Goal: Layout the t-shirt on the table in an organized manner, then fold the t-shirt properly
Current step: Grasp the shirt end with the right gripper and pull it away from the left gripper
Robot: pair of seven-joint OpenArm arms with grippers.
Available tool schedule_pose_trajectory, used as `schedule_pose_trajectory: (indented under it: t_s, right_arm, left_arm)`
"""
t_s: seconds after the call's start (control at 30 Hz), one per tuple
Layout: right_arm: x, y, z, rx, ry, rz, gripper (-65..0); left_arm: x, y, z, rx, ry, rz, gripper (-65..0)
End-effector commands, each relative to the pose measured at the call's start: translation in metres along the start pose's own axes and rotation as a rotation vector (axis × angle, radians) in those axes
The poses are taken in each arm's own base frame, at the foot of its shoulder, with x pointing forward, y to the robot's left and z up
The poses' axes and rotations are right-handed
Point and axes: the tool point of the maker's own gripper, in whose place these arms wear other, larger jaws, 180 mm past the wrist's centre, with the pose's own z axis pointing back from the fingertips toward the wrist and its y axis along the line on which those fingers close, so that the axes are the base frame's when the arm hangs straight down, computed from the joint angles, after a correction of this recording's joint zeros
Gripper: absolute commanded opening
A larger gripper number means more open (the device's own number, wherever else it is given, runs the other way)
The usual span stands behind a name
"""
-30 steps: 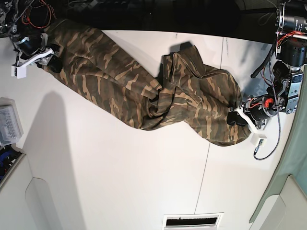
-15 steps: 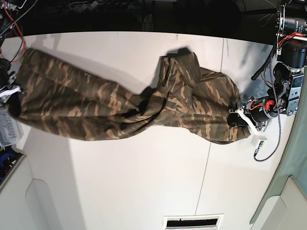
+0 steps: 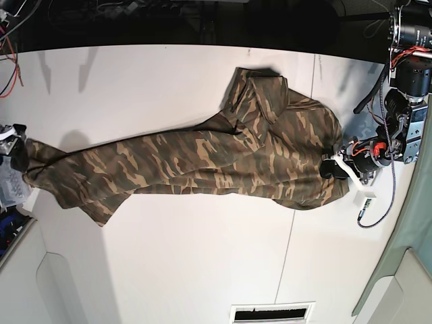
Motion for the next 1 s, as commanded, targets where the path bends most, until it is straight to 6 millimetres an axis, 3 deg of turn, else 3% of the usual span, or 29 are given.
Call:
schedule_pose_trajectory:
  t_s: [0.0,0.17,0.3,0.57,0.77,0.87,0.97]
  right_arm:
    - [0.009,0.001,0.004,0.004,-0.043,-0.005,-22.2]
    - [-0.022,0.019,0.002,0.021,-0.052,-0.109,-22.2]
    - [-0.026,0.008,-0.005,-0.069,-0.110,-0.198,-22.2]
    - [-0.033,-0.026,-0.061,-0.142,-0.088,-0.323,-22.3]
    - [-0.053,-0.043,-0.094,-0.197,-0.024,-0.395,-22.4]
    - [-0.057,-0.039,-0.102,-0.181,-0.012,-0.416,-22.4]
    - [-0.048,-0.027,-0.107,-0.120,-0.040,-0.424,-22.4]
  left_arm:
    - [-0.016,0.011,0.003,0.044,0.086,-0.017,-34.9]
    - [-0.019,0.012,0.003,0.045,0.098,-0.018,-34.9]
    - [-0.018,0.013,0.004,0.048,0.098,-0.018,-34.9]
    - [-0.022,0.009,0.003,0.027,0.105,-0.022,-34.9]
    - [-0.029,0.009,0.003,0.027,0.119,-0.019,-34.9]
    - [-0.034,0.008,0.003,0.025,0.127,-0.016,-34.9]
    - [-0.037,0.008,0.003,0.025,0.131,-0.015,-34.9]
